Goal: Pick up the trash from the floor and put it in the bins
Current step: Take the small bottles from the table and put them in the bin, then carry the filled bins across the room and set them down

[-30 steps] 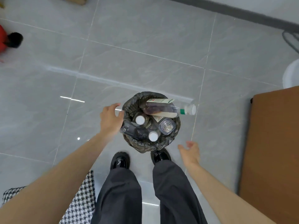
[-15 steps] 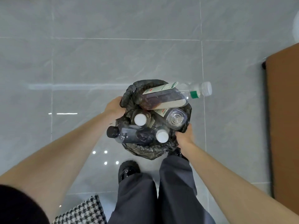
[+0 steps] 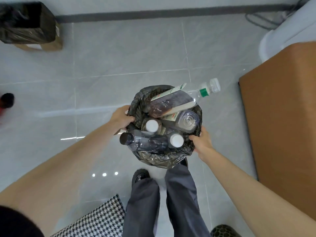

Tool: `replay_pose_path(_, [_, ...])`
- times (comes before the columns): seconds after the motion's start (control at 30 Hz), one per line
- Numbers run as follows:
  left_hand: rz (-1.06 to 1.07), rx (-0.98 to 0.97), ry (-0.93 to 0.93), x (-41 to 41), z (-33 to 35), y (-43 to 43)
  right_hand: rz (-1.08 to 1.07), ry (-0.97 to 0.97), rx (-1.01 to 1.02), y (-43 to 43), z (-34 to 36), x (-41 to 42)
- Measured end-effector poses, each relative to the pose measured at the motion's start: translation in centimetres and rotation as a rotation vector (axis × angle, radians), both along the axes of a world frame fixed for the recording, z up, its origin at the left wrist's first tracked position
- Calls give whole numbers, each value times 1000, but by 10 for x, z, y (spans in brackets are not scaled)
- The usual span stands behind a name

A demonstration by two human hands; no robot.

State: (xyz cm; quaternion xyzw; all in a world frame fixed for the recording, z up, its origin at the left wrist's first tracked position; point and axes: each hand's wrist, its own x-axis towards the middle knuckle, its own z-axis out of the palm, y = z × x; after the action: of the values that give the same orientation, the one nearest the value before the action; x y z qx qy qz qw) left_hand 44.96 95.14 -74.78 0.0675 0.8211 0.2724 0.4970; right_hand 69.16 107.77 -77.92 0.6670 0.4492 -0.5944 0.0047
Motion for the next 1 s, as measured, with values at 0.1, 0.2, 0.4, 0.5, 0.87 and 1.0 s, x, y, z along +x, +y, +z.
replay_pose_path(0.1, [-15,63,12,6,71,10,2,16,35,6,67,10])
replay_pose_path(0.2, [-74,112,38,17,137,15,-22,42,90,5,133,24])
replay_pose_path(0.4, [-262,241,104,60,266,24,-156,69,223,-16,259,80])
replay_pose_path(0.5, [-330,282,100,90,313,29,-219,82,281,-28,307,116])
replay_pose_path(0.87, [-788,480,47,284,446,48,-538,31,474,-101,444,329])
replay_pose_path(1.0, [-938,540,55,380,469,38,-670,-17,530,-148,466,423])
